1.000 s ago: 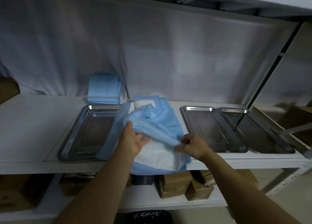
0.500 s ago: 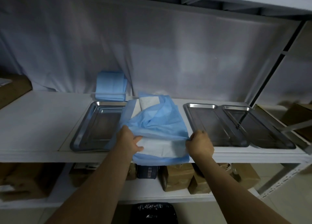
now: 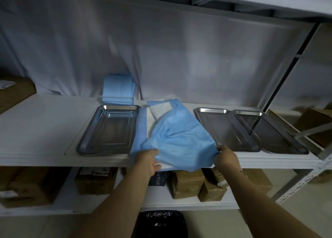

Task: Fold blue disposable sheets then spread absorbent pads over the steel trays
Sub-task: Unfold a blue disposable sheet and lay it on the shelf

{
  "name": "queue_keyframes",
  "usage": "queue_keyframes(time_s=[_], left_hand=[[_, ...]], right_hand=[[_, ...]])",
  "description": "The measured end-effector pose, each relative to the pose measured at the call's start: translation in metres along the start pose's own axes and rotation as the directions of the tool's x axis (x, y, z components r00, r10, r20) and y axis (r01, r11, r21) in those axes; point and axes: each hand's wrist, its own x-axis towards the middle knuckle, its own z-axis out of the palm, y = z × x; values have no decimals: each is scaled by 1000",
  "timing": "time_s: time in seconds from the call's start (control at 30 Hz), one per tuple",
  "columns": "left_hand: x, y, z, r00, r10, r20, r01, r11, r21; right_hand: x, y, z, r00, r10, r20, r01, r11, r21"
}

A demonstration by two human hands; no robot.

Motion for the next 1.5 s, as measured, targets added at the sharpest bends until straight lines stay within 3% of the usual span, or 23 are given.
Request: queue_keyframes(time_s=[0.1, 0.13, 0.2, 0.27, 0.33, 0.37, 0.47, 0.6, 0.7, 0.9, 1.03, 1.1, 1.17, 1.23, 1.3, 1.37, 1.43, 1.5], left_hand=[[16, 6, -8, 978, 104, -178, -107, 994, -4], [17, 8, -11, 962, 138, -234, -129, 990, 52], [21, 9, -15, 929, 234, -286, -160, 952, 260], [18, 11, -14, 892, 364, -267, -206, 856, 475], [12, 18, -8, 843, 494, -213, -285, 746, 602], [12, 24, -4, 813, 553, -181, -331, 694, 639], [20, 39, 10, 746, 661, -83, -422, 566, 709], [41, 56, 32, 739, 674, 17, -457, 482, 747], [60, 70, 50, 754, 654, 62, -455, 452, 768], [103, 95, 86, 865, 496, 71, -348, 493, 797], [121, 95, 95, 895, 436, 96, -214, 231, 949], [128, 96, 94, 868, 495, 46, -159, 188, 969], [133, 98, 90, 840, 543, 12, -179, 256, 950], [141, 103, 86, 844, 535, 19, -300, 444, 845], [144, 109, 80, 869, 493, 41, -433, 717, 546], [139, 114, 73, 900, 416, 130, -434, 877, 204], [144, 118, 66, 906, 358, 225, -375, 926, 38], [153, 123, 62, 891, 408, 201, -420, 907, 20]], right_hand=[[-3, 5, -7, 991, -31, -128, 25, 998, -52], [-3, 5, -9, 993, -31, -113, 20, 995, -96], [-2, 3, -13, 998, 16, 61, -3, 979, -205], [3, -4, -12, 958, 81, 275, -9, 968, -252], [4, -17, -12, 932, 63, 356, -4, 986, -165], [5, -23, -11, 948, 16, 319, 10, 997, -79], [11, -38, -7, 992, -124, 10, 123, 991, 58], [31, -62, 7, 963, -269, -6, 269, 961, 63], [54, -78, 16, 956, -292, 0, 291, 951, 101], [113, -107, 32, 949, -316, -7, 316, 945, 84], [144, -121, 47, 930, -366, -28, 366, 930, -2], [157, -125, 56, 926, -376, -37, 373, 925, -68], [164, -129, 62, 939, -341, -52, 331, 933, -140], [171, -132, 67, 960, -274, -60, 261, 951, -166], [174, -133, 71, 978, -197, -68, 184, 969, -166], [177, -132, 74, 988, -146, -58, 133, 972, -196], [178, -131, 73, 987, -127, -97, 108, 977, -186], [176, -130, 67, 967, -131, -218, 118, 990, -73]])
